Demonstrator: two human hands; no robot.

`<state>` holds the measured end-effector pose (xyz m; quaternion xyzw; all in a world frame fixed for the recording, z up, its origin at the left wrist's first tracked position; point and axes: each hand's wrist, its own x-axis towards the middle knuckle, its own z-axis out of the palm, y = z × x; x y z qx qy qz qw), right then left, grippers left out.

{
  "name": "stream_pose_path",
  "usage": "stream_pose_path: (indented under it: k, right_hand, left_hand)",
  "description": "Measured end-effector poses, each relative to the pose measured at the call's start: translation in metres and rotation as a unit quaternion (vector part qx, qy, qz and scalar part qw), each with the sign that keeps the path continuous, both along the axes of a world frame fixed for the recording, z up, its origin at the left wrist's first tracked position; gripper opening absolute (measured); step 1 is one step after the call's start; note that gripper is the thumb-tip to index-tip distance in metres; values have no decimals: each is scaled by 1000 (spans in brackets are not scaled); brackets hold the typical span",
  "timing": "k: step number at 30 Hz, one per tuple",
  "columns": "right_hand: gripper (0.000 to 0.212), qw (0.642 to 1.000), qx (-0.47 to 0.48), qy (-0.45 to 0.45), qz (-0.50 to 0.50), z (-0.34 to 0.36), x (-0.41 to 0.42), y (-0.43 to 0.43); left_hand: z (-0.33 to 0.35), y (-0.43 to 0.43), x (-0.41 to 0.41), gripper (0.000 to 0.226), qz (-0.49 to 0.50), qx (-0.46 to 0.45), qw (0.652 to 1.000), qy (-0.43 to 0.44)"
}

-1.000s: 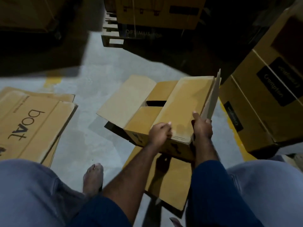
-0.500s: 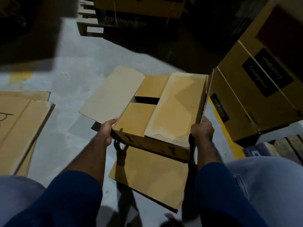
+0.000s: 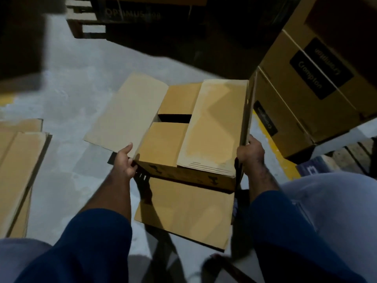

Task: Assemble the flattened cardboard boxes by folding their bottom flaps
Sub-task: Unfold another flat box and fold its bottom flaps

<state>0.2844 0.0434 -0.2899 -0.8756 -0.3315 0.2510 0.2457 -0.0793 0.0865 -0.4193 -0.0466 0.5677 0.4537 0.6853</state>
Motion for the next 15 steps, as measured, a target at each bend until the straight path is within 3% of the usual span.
stream_pose_path:
  k: [2,5,9,12,15]
  right_hand:
    - [49,1000,4,14,-4,-3,-3,-1]
    - [49,998,16,65,-2,-16,-11,-4]
    - [54,990,7,133,46,-53,-26,1]
    - [59,977,10,183,110,-57,-56,1]
    - [64,963,4,212,167,-59,-86,1]
  left_hand:
    - [-3,3,0,47,25,33,998,43]
    - [6,-2,-5,13,30,54,974,218]
    - [21,-39,-20,11,-70,26,844,532]
    - [30,-82,-36,13,-76,-23,795,601]
    - [31,-121,-48,25,-118,-99,774,614]
